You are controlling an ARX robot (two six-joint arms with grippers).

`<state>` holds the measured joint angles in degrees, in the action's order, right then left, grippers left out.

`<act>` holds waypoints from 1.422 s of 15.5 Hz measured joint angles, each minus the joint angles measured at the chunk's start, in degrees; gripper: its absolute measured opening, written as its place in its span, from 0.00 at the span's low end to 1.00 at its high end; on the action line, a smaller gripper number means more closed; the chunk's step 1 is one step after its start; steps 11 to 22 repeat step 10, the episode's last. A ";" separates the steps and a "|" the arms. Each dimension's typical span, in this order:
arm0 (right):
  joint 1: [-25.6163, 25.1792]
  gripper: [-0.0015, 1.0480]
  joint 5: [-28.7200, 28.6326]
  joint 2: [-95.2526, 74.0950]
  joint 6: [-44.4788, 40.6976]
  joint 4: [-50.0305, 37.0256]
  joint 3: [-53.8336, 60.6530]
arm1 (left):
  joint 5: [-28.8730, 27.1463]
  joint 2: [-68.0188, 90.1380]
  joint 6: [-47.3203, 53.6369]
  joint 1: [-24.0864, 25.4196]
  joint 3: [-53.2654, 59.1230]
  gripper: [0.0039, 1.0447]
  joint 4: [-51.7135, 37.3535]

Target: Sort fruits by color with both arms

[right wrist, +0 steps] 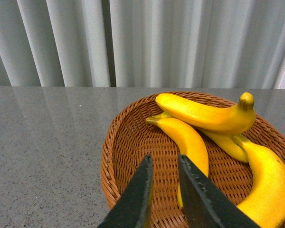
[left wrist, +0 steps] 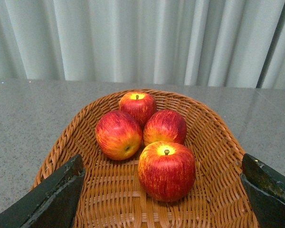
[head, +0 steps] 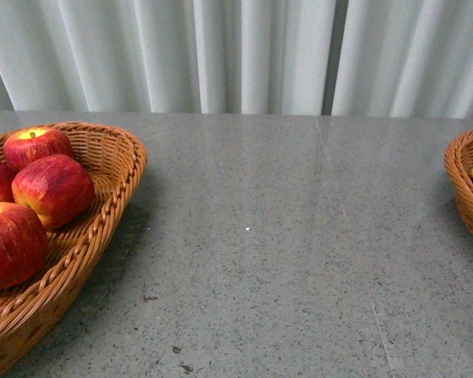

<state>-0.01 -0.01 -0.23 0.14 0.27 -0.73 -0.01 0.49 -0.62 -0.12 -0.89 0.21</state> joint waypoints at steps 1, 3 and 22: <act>0.00 0.29 0.00 0.00 0.00 -0.02 0.00 | 0.00 0.00 0.00 0.00 0.00 0.94 0.00; 0.00 0.52 0.00 0.00 0.02 0.00 0.00 | 0.00 0.00 0.00 0.00 0.00 0.94 0.00; 0.00 0.94 0.00 0.00 0.02 -0.02 0.00 | 0.00 0.00 0.00 0.00 0.00 0.94 0.00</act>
